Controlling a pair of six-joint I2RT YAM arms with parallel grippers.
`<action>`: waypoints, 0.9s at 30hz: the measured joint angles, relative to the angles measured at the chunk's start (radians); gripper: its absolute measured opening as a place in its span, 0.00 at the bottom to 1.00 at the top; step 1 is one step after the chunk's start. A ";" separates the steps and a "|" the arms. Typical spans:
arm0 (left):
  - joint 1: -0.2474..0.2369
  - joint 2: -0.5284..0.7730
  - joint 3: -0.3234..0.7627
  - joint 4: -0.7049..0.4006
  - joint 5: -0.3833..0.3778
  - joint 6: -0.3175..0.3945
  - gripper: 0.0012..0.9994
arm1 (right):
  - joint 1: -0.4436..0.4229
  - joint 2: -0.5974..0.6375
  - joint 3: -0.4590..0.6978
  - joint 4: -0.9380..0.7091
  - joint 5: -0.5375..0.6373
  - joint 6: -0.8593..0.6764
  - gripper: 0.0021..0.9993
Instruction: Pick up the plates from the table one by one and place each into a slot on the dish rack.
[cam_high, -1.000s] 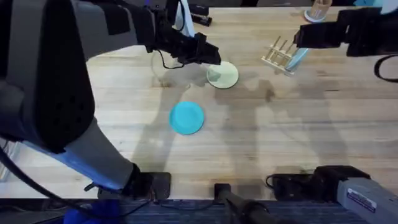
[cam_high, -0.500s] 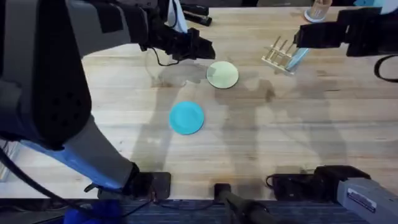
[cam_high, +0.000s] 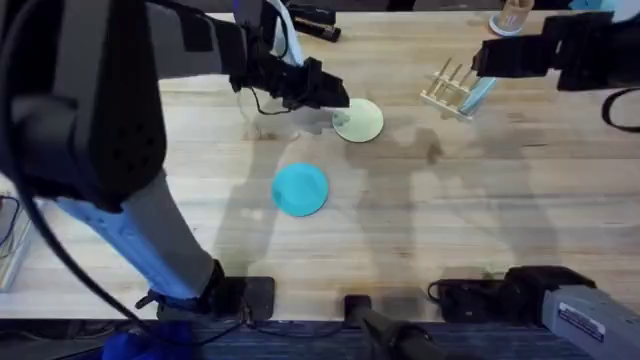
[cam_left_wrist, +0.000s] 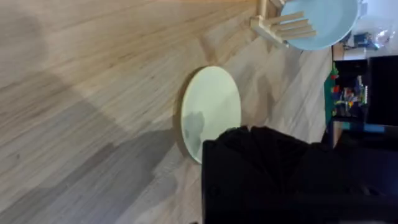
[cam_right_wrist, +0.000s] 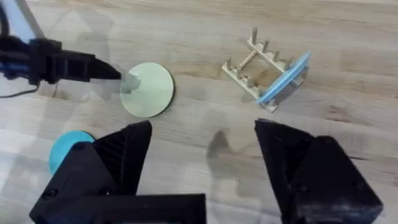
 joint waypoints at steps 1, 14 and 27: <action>0.000 0.009 0.000 0.000 0.003 0.000 0.04 | 0.000 0.000 0.000 0.000 0.000 0.000 1.00; 0.000 0.020 0.000 0.002 -0.012 0.000 0.04 | 0.000 0.000 0.000 0.000 0.000 0.000 1.00; 0.001 0.118 0.011 0.007 0.006 -0.004 0.04 | 0.000 0.000 0.000 0.000 0.000 0.000 1.00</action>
